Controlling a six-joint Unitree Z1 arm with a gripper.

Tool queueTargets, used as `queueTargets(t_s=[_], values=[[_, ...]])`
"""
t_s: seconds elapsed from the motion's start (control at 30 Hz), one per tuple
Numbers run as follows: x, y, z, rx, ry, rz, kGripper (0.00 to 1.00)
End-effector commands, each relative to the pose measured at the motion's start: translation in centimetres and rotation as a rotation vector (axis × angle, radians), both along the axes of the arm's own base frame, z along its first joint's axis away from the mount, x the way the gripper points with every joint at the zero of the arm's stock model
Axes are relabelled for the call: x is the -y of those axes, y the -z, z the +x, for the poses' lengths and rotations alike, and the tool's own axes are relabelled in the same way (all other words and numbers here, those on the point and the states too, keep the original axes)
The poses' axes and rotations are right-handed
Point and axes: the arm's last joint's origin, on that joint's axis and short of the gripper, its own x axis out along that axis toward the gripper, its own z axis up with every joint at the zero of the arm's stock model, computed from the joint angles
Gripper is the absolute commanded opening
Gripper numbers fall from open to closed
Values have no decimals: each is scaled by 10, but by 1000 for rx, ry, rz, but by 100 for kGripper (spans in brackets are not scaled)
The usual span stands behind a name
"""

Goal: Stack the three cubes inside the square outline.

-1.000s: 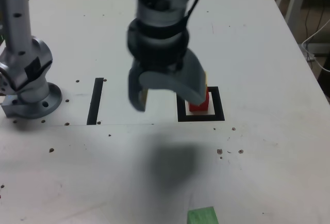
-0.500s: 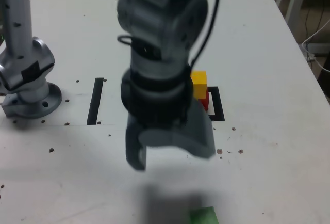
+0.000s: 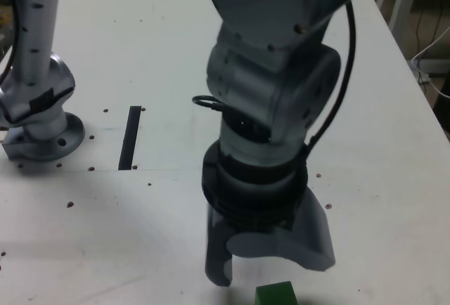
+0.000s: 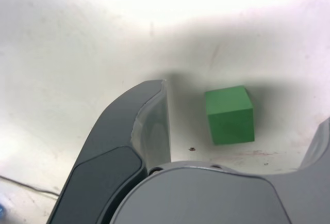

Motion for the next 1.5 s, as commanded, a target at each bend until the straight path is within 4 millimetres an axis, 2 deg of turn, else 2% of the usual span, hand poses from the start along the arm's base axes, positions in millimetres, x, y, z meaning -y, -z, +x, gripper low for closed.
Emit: queueTargets(t_s=[0.0,0.57,0.87,1.03,1.2,1.27,1.47], values=[[3,6,3,-15,-3,0,98],[19,31,12,-24,-8,-11,95],[26,45,21,-19,-12,-15,85],[24,49,22,-35,-19,-11,69],[23,49,24,-23,-17,-5,37],[22,49,25,-9,-14,-3,28],[21,48,25,-3,-12,-2,18]])
